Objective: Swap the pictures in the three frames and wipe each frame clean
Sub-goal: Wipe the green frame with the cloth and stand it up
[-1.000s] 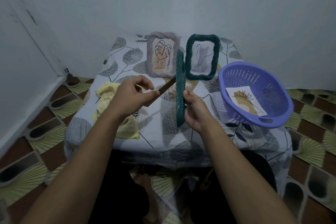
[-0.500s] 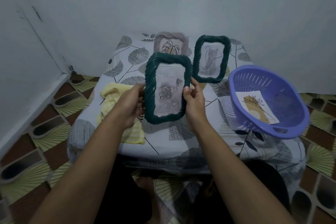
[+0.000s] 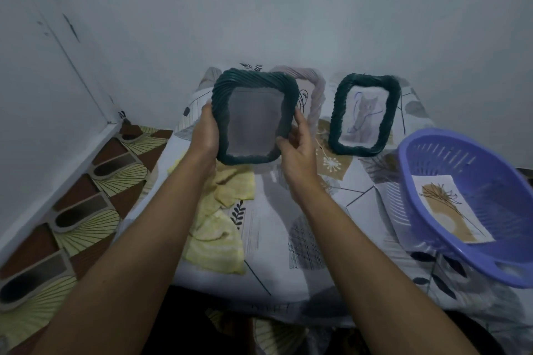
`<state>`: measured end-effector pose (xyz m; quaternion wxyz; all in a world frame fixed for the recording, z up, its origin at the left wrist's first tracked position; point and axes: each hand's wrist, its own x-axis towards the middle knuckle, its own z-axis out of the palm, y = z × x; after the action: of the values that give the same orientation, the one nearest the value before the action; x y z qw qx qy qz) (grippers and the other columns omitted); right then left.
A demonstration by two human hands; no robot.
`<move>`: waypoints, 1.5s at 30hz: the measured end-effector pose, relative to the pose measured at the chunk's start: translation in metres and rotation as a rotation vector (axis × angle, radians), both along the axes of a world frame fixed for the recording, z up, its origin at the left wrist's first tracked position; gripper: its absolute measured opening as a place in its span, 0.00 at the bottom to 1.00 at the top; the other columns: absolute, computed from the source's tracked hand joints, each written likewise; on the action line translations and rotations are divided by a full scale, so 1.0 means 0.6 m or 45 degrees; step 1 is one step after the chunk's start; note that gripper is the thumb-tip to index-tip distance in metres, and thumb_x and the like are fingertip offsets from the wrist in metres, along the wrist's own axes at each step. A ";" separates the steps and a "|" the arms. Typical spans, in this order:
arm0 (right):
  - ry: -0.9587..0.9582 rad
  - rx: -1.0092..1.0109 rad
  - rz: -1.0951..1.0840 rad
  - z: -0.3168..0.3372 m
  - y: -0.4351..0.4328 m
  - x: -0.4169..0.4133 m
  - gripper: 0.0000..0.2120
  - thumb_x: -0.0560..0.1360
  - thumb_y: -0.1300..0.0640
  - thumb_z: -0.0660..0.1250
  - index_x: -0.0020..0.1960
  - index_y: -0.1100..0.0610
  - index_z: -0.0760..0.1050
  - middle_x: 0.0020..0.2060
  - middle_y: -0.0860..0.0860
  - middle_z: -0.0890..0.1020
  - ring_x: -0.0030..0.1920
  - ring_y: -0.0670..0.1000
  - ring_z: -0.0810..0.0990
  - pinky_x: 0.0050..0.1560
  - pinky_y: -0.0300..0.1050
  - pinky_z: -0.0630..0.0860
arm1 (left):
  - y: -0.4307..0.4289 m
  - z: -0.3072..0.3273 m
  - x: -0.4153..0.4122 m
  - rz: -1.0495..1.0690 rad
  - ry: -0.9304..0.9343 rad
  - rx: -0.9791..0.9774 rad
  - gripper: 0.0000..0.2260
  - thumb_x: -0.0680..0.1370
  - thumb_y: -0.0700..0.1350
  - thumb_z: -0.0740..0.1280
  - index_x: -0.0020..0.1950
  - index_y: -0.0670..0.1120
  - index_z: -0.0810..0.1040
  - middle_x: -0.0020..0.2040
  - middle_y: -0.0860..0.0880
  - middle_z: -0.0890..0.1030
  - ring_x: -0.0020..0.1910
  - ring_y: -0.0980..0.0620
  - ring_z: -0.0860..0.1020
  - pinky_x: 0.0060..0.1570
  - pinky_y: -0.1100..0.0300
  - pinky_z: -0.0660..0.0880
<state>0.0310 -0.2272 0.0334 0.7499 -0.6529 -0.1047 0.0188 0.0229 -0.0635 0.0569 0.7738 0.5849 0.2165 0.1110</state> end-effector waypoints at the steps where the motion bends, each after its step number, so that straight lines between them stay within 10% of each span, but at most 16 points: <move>1: 0.004 -0.022 0.011 0.000 0.010 0.008 0.32 0.80 0.71 0.59 0.78 0.48 0.60 0.59 0.43 0.78 0.59 0.41 0.78 0.63 0.47 0.78 | 0.005 -0.001 0.011 0.025 -0.030 0.012 0.23 0.84 0.59 0.51 0.67 0.49 0.79 0.60 0.47 0.82 0.57 0.47 0.81 0.55 0.50 0.80; 9: -0.004 -0.104 0.113 -0.026 0.084 0.081 0.39 0.77 0.71 0.61 0.80 0.44 0.55 0.76 0.50 0.68 0.73 0.49 0.69 0.73 0.60 0.68 | 0.078 -0.018 0.090 0.130 -0.067 0.033 0.23 0.85 0.55 0.50 0.67 0.46 0.77 0.60 0.45 0.82 0.57 0.47 0.81 0.55 0.50 0.81; 22: 0.055 -0.143 0.176 -0.066 0.153 0.138 0.41 0.73 0.72 0.61 0.80 0.45 0.54 0.73 0.50 0.72 0.71 0.49 0.72 0.70 0.59 0.72 | 0.155 -0.072 0.170 0.140 -0.017 -0.041 0.25 0.83 0.55 0.50 0.60 0.44 0.82 0.55 0.40 0.84 0.55 0.42 0.83 0.53 0.42 0.81; 27: 0.146 -0.142 0.166 -0.072 0.160 0.149 0.34 0.77 0.74 0.59 0.76 0.49 0.59 0.56 0.34 0.74 0.54 0.31 0.77 0.63 0.38 0.75 | 0.162 -0.078 0.192 0.063 0.019 -0.044 0.27 0.83 0.58 0.48 0.58 0.46 0.83 0.53 0.41 0.85 0.53 0.42 0.83 0.52 0.43 0.81; 33: 0.161 -0.250 0.101 -0.065 0.171 0.151 0.32 0.72 0.68 0.63 0.74 0.48 0.65 0.57 0.44 0.81 0.58 0.48 0.80 0.64 0.55 0.77 | 0.168 -0.080 0.205 0.013 0.107 -0.035 0.31 0.83 0.62 0.45 0.63 0.46 0.81 0.54 0.41 0.84 0.54 0.41 0.83 0.49 0.50 0.82; 45: 0.258 -0.331 0.128 -0.056 0.175 0.145 0.34 0.70 0.62 0.64 0.76 0.50 0.63 0.66 0.52 0.77 0.63 0.53 0.77 0.67 0.55 0.74 | 0.167 -0.082 0.210 0.182 0.165 -0.053 0.36 0.79 0.69 0.43 0.70 0.47 0.76 0.61 0.41 0.81 0.57 0.41 0.80 0.59 0.42 0.78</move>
<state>0.1177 -0.1220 -0.0002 0.6639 -0.7332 -0.0579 0.1354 0.1488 0.0365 0.0077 0.7602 0.5578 0.3093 0.1233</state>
